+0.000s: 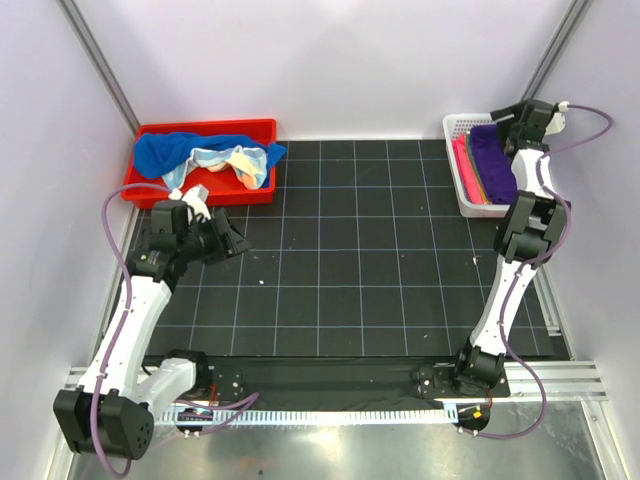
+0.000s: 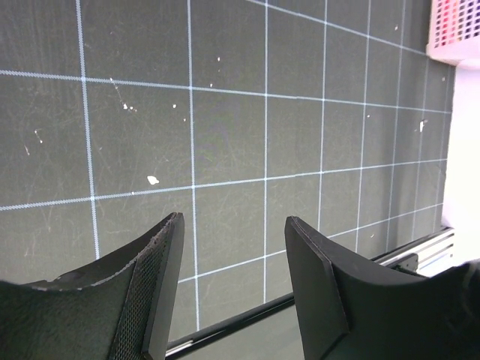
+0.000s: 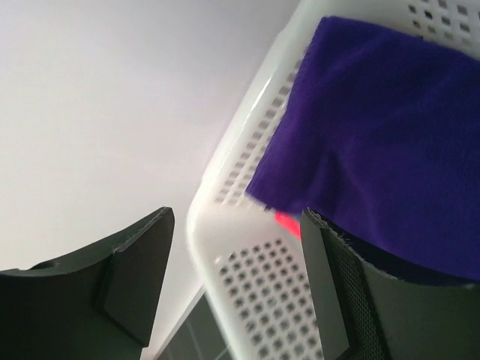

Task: Fold and stack the towels
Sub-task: Neatly place the folded towel into the bin

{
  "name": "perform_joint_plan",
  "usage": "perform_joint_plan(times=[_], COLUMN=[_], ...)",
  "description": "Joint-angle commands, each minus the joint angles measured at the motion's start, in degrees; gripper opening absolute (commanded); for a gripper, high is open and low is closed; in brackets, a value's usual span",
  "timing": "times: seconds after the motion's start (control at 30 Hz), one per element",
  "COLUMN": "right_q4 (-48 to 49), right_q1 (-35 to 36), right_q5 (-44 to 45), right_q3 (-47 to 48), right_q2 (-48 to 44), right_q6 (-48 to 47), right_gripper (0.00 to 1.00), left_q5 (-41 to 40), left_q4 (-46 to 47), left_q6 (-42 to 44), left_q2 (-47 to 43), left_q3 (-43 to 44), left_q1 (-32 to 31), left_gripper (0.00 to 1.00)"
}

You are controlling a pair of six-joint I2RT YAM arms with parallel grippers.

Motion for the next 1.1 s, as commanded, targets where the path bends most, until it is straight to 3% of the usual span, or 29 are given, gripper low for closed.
perform_joint_plan(times=[0.0,0.2,0.33,0.47,0.5,0.6,0.77,0.93,1.07], right_q4=[2.5,4.4,9.9,9.7,10.0,8.1,1.4,-5.1,-4.3], right_q1=[1.8,12.3,20.9,29.7,29.9,29.8,29.9,29.9,29.9], right_q5=[-2.2,2.2,6.1,9.3,7.9,4.9,9.2,10.3,9.5], right_q3=[-6.1,-30.2,-51.4,-65.4,-68.1,-77.9,-84.9,-84.0,-84.9], right_q2=[-12.6,-31.4,-44.4,-58.3,-60.1,-68.5,-80.4,-84.2,-85.5], right_q6=[-0.3,-7.6,-12.3,-18.2,-18.5,-20.1,-22.1,-23.6,-23.8], right_gripper=[0.75,0.77,0.79,0.92,0.98,1.0,1.0,1.0,1.0], left_q5=[3.7,4.3,4.0,3.9,4.0,4.6,4.2,4.1,4.2], left_q4=[2.8,3.4,3.2,3.0,3.0,3.1,2.8,3.1,3.1], left_q6=[-0.6,-0.8,-0.5,-0.2,-0.1,0.0,0.1,-0.1,-0.2], left_q2=[-1.4,-1.6,-1.3,-1.1,-1.0,-0.8,-1.4,-0.6,-0.2], left_q3=[-0.2,-0.3,-0.6,-0.8,-0.8,-1.0,-1.4,-1.2,-1.4], left_q1=[1.8,2.8,3.0,2.9,2.9,2.9,3.0,2.9,2.9], left_gripper=[0.6,0.61,0.61,0.61,0.61,0.61,0.61,0.61,0.61])
